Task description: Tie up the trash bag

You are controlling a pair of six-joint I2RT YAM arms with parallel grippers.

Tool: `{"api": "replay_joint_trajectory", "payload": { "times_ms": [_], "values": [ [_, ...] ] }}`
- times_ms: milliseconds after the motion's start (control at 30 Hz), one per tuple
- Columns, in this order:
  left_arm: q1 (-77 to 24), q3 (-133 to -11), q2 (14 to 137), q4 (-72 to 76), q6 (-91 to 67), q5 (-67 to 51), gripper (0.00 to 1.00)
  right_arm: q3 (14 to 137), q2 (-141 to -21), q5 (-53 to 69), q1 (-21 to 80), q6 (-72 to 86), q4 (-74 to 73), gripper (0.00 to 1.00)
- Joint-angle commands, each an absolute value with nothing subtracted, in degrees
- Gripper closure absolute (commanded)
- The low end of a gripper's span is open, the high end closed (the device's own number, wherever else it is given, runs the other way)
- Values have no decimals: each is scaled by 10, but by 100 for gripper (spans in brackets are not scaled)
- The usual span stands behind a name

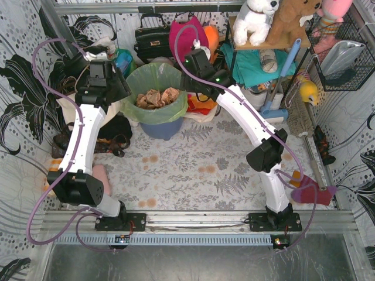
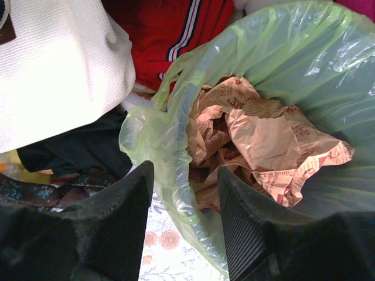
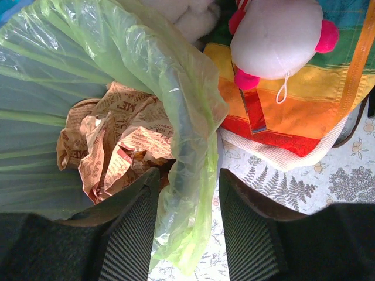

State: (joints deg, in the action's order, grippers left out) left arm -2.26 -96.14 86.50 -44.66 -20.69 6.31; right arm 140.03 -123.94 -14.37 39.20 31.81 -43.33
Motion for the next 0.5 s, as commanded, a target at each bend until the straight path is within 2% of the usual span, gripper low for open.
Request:
{"api": "replay_joint_trajectory", "payload": {
  "times_ms": [0, 333, 467],
  "values": [
    [-19, -960, 876, -397, -188, 49, 46, 1400, -1257, -135, 393, 303, -427, 56],
    [-18, -969, 906, -406, -181, 67, 51, 1399, -1268, -127, 393, 299, -423, 61],
    [-19, -969, 912, -406, -180, 65, 60, 1399, -1269, -123, 393, 298, -422, 63]
  ]
}}
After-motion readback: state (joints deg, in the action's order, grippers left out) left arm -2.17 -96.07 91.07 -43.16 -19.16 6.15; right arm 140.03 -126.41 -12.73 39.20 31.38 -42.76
